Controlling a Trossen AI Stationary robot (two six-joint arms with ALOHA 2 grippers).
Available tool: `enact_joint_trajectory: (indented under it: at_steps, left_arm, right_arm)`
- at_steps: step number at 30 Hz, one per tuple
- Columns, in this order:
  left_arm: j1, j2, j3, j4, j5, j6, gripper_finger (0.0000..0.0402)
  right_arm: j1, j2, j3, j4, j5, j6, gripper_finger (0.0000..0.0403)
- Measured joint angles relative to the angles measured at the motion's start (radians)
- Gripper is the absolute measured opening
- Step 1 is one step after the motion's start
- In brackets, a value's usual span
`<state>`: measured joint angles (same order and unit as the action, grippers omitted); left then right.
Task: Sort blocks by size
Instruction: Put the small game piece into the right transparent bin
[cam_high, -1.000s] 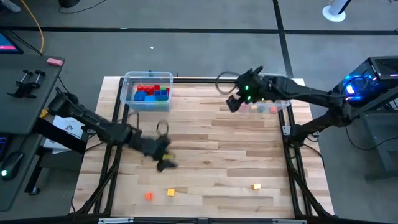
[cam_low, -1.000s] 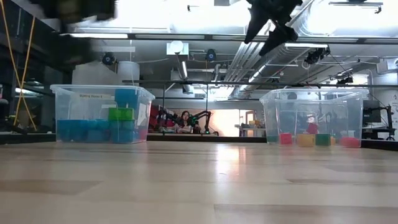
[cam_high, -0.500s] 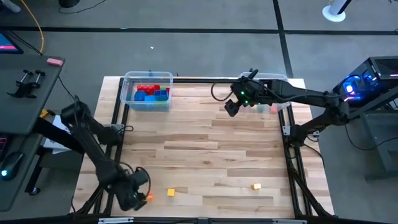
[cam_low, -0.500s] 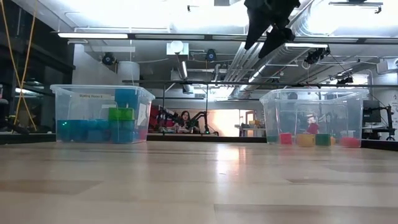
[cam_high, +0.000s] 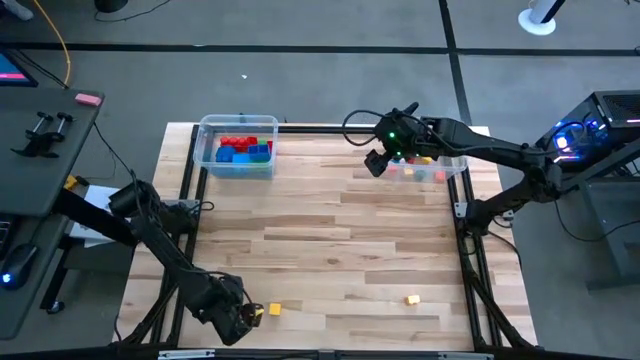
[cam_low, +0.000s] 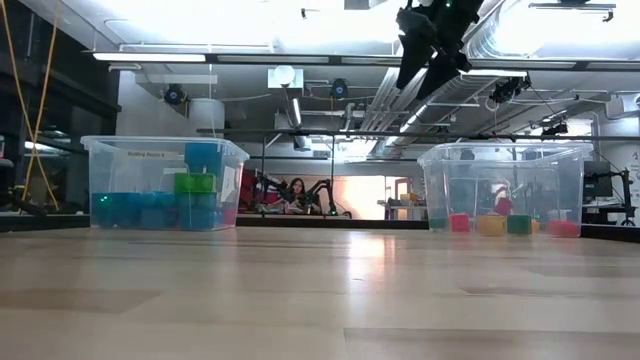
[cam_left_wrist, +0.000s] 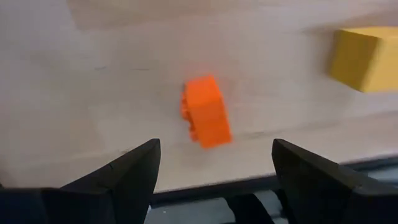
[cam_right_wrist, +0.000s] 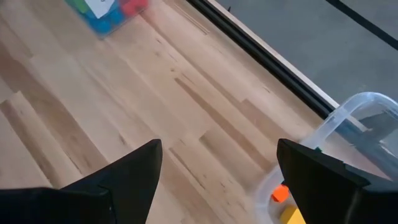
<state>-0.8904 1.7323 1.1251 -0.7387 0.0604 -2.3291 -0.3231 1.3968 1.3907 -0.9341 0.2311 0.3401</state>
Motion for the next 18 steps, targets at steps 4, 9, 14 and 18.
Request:
enact_joint_trajectory:
  at_steps: [4,9,14,18]
  left_arm:
    - [0.007,0.032,0.000,-0.008,0.018,-0.001,0.0293]
    - [0.037,0.088,-0.001,-0.013,0.019,0.000,0.0293]
    - [0.055,0.124,-0.001,0.003,0.016,0.001,0.0283]
    - [0.058,0.122,-0.001,0.012,0.017,0.001,0.0224]
  right_arm:
    - [-0.012,0.000,0.000,-0.004,-0.003,-0.009,0.0314]
    - [-0.013,0.000,0.000,-0.003,-0.003,-0.009,0.0314]
    - [-0.013,0.000,0.000,-0.004,-0.003,-0.009,0.0314]
    - [-0.013,0.000,0.000,-0.005,-0.003,-0.009,0.0314]
